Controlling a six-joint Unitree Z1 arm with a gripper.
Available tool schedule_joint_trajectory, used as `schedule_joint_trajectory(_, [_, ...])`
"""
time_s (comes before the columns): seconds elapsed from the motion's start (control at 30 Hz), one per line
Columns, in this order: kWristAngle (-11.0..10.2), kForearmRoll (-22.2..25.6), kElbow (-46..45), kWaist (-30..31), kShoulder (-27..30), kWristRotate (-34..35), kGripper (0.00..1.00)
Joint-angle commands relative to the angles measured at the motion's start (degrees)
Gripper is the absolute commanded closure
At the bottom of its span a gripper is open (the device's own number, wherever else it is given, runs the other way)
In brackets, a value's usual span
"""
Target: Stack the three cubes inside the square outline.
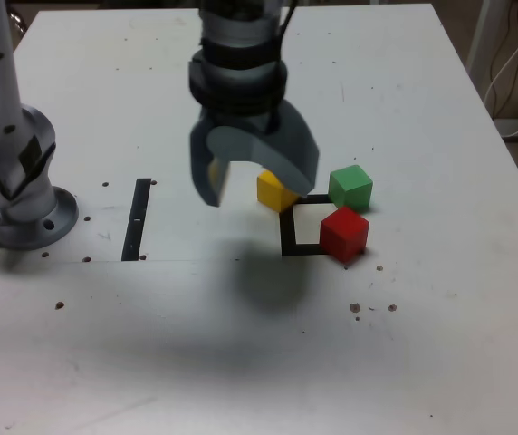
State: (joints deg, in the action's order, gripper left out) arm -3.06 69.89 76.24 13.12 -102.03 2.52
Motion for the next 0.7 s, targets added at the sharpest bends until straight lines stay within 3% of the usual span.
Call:
schedule_joint_trajectory(0.0, [-0.8, 0.7, 1.8, 0.1, -2.4, 0.1, 0.01])
schedule_joint_trajectory(0.33, [-3.0, 2.3, 12.6, 2.4, -11.4, -5.5, 0.01])
schedule_joint_trajectory(0.67, [-3.8, 2.2, 14.5, 2.4, -17.6, -9.4, 0.03])
